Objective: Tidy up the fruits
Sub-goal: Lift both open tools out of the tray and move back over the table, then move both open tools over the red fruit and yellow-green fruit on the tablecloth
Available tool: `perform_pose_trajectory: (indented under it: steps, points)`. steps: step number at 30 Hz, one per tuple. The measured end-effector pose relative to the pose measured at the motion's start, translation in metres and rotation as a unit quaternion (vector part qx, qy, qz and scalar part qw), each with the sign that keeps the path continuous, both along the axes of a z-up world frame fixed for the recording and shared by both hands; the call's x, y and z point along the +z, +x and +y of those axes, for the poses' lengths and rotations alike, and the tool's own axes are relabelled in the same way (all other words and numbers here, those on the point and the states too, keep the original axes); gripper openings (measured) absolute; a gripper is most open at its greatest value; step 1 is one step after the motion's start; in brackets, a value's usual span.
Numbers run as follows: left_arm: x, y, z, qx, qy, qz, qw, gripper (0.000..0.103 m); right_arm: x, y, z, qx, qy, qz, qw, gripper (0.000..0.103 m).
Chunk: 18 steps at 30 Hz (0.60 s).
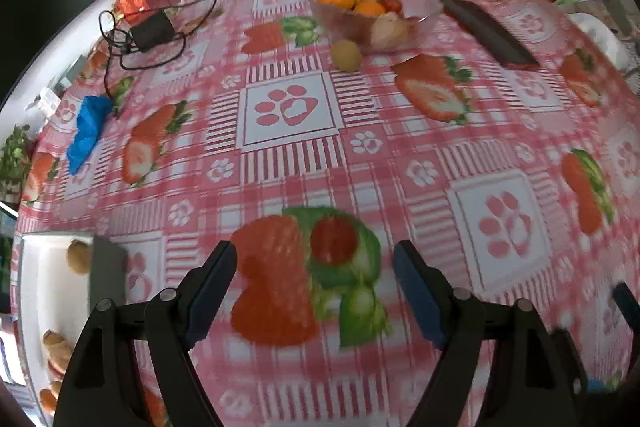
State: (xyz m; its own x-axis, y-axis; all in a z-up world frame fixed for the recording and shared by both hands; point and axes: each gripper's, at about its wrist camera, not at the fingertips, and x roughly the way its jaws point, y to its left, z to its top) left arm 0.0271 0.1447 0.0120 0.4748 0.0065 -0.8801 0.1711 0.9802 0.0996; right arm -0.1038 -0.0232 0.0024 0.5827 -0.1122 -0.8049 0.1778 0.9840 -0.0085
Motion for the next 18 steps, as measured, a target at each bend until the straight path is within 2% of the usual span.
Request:
perform_pose_trajectory:
  steps: [3, 4, 6, 7, 8, 12, 13, 14, 16, 18]
  points:
    - [-0.001, 0.007, 0.003, 0.007, -0.026, 0.0, 0.9996, 0.074, 0.0, 0.0, 0.0, 0.0, 0.0, 0.0, 1.0, 0.103]
    - [-0.001, 0.007, 0.003, 0.006, -0.033, -0.002, 0.9994, 0.068, 0.0, 0.0, 0.0, 0.0, 0.0, 0.0, 1.0, 0.103]
    - [0.0, 0.001, 0.001, -0.012, -0.04, -0.015, 0.999, 0.049, 0.0, 0.001, 0.0, -0.001, 0.0, 0.0, 1.0, 0.103]
    - [0.0, -0.002, -0.001, -0.019, -0.031, -0.023, 0.9991, 0.034, 0.0, 0.0, 0.0, -0.001, 0.0, 0.0, 1.0, 0.103]
    - [0.001, -0.007, -0.001, -0.024, -0.019, -0.032, 0.999, 0.028, 0.0, 0.0, 0.0, -0.001, 0.0, 0.0, 1.0, 0.103]
    - [-0.001, -0.041, 0.015, -0.009, 0.009, -0.068, 0.9976, 0.028, 0.001, 0.0, 0.001, 0.0, -0.001, 0.001, 1.0, 0.103]
    - [-0.001, -0.047, 0.022, -0.003, 0.005, -0.074, 0.9972, 0.037, 0.001, 0.0, 0.001, 0.0, -0.001, 0.002, 1.0, 0.103]
    - [-0.001, -0.052, 0.03, 0.003, -0.002, -0.077, 0.997, 0.064, 0.001, 0.001, 0.001, 0.001, -0.002, 0.003, 1.0, 0.103]
    - [-0.006, -0.061, 0.049, 0.022, -0.027, -0.067, 0.9971, 0.095, 0.001, 0.003, 0.001, 0.007, -0.002, 0.011, 1.0, 0.103]
    - [-0.01, -0.069, 0.066, 0.036, -0.066, -0.062, 0.9952, 0.096, 0.003, 0.01, 0.003, 0.034, 0.006, 0.047, 0.998, 0.103]
